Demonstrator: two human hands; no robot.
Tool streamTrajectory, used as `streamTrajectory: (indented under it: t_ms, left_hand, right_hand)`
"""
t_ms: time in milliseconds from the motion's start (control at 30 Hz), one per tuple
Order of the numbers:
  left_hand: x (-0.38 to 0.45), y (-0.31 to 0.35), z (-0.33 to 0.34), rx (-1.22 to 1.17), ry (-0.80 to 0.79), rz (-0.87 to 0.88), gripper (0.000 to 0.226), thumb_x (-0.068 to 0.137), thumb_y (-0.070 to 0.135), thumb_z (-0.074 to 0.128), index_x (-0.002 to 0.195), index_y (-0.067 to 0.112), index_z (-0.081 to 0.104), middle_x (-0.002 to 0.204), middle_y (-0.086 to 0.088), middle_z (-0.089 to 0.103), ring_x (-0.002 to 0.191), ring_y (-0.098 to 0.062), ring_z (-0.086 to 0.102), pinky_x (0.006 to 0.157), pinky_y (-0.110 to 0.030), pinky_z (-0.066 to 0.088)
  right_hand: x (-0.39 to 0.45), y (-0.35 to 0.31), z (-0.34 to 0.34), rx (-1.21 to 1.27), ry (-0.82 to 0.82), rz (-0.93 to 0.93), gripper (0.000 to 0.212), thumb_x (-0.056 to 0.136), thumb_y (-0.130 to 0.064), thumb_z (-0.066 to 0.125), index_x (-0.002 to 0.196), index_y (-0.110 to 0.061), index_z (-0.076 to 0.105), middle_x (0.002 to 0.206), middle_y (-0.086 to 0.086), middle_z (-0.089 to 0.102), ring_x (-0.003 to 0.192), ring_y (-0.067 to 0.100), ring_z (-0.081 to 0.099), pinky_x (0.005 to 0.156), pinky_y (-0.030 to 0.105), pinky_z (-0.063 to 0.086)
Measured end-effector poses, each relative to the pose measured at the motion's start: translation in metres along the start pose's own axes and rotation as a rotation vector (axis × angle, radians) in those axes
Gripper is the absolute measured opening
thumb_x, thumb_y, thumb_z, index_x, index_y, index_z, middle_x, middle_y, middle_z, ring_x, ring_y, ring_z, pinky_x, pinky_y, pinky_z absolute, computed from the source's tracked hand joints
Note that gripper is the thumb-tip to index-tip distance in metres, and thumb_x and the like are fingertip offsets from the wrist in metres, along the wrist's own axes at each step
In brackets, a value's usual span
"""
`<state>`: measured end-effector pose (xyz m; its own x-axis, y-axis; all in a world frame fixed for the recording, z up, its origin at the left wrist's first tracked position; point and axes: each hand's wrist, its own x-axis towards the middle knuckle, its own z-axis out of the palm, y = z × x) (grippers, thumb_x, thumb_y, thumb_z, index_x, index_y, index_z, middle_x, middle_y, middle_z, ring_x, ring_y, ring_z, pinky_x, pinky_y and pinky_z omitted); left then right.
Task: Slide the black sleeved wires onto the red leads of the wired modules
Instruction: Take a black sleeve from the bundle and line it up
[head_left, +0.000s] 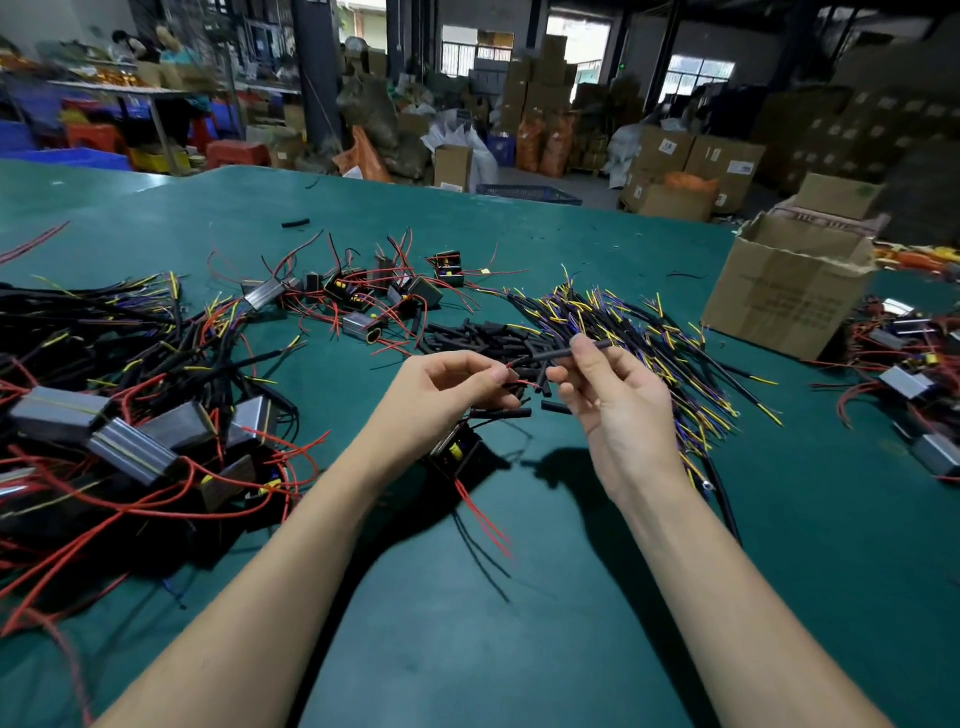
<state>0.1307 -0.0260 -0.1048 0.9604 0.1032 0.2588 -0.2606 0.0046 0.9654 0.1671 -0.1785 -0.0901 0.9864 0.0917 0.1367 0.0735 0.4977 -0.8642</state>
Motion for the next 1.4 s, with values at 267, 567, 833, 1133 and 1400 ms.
streamTrajectory:
  t_ms: [267,567,833,1133,1400]
  left_hand:
    - [-0.0031,0.0014,0.0016,0.07,0.008,0.02,0.016,0.091,0.004,0.058,0.097,-0.009,0.065,0.082,-0.02,0.069,0.069,-0.009,0.068,0.07,-0.014,0.05]
    - [-0.0032,0.0013,0.0028,0.083,-0.005,0.023,0.01,0.09,0.004,0.059,0.091,-0.001,0.068,0.071,-0.004,0.071,0.066,-0.006,0.067,0.068,-0.012,0.049]
    - [-0.0037,0.0015,0.0026,0.109,-0.008,0.035,0.009,0.089,0.005,0.061,0.09,0.001,0.07,0.069,0.001,0.072,0.067,-0.004,0.067,0.067,-0.01,0.048]
    - [-0.0035,-0.0005,0.0021,0.155,0.003,0.056,0.008,0.087,0.009,0.065,0.088,0.007,0.072,0.069,0.005,0.072,0.068,-0.001,0.066,0.067,-0.009,0.047]
    - [-0.0037,-0.0007,0.0046,0.156,0.034,0.072,0.007,0.086,0.008,0.066,0.087,0.009,0.072,0.073,0.006,0.072,0.069,0.0,0.065,0.067,-0.009,0.047]
  right_hand:
    - [-0.001,-0.0009,-0.001,-0.002,0.001,0.015,0.015,0.09,-0.011,0.061,0.076,-0.01,0.055,0.066,0.0,0.064,0.057,0.008,0.062,0.054,0.014,0.047]
    - [0.0016,-0.003,-0.0039,-0.077,-0.019,0.002,0.021,0.089,-0.013,0.063,0.07,-0.012,0.052,0.064,-0.001,0.065,0.055,0.007,0.061,0.052,0.013,0.045]
    - [0.0022,-0.0024,-0.005,-0.108,0.009,0.079,0.017,0.088,-0.016,0.065,0.077,-0.007,0.056,0.065,0.002,0.063,0.052,0.007,0.058,0.048,0.013,0.044]
    - [0.0042,-0.0023,-0.0066,-0.098,0.025,0.155,0.018,0.085,-0.017,0.068,0.075,-0.006,0.057,0.06,0.002,0.064,0.047,0.007,0.057,0.043,0.013,0.043]
    - [0.0047,-0.0024,-0.0073,-0.094,0.034,0.174,0.019,0.086,-0.017,0.068,0.076,-0.005,0.056,0.061,0.003,0.063,0.047,0.007,0.056,0.042,0.013,0.041]
